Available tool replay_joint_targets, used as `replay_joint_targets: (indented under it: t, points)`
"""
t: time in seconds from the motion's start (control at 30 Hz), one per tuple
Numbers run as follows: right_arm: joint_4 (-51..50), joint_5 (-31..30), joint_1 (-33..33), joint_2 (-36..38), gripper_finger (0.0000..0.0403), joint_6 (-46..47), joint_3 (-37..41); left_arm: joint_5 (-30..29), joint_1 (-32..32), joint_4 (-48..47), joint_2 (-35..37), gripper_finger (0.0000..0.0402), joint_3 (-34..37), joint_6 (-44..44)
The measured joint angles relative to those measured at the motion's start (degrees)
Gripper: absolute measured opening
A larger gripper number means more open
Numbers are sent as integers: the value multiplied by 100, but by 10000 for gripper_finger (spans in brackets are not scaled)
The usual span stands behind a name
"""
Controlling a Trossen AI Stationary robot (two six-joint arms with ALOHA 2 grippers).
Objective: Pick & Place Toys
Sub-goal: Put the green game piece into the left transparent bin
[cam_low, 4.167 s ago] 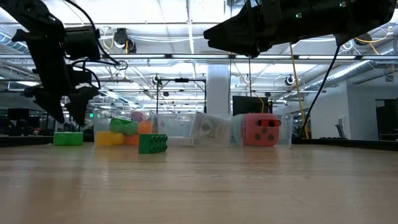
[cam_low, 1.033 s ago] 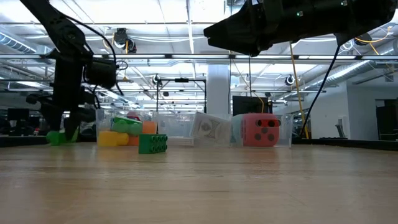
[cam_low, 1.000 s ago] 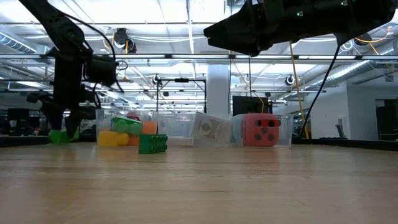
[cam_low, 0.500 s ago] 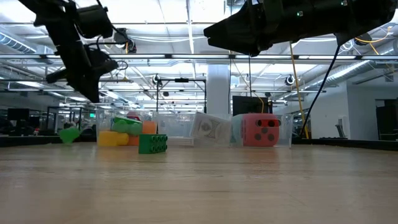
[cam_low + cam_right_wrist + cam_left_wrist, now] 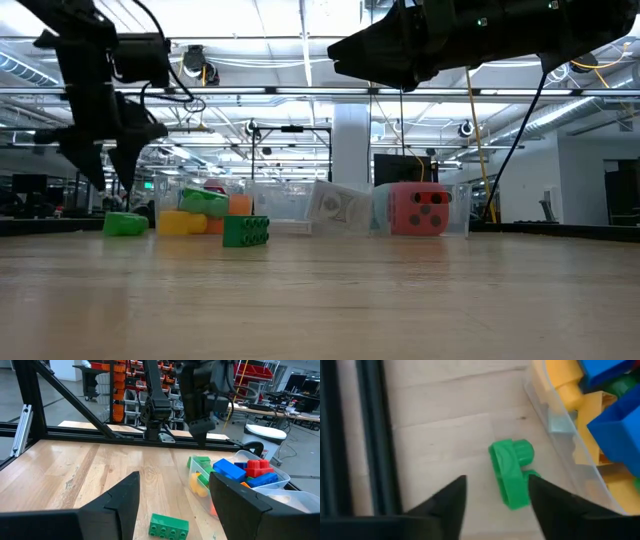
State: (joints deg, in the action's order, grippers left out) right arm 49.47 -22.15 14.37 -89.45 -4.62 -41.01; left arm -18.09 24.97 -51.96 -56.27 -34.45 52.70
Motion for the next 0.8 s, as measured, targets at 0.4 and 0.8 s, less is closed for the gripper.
replay_joint_targets:
  t: [0.4,0.8]
  points:
    - [0,0,0,0,208,-11,0,-123,2,2027,0,334,1211,-150]
    - [4,0,0,0,208,-12,0,-224,-4,2873,-391,335,1849,-130]
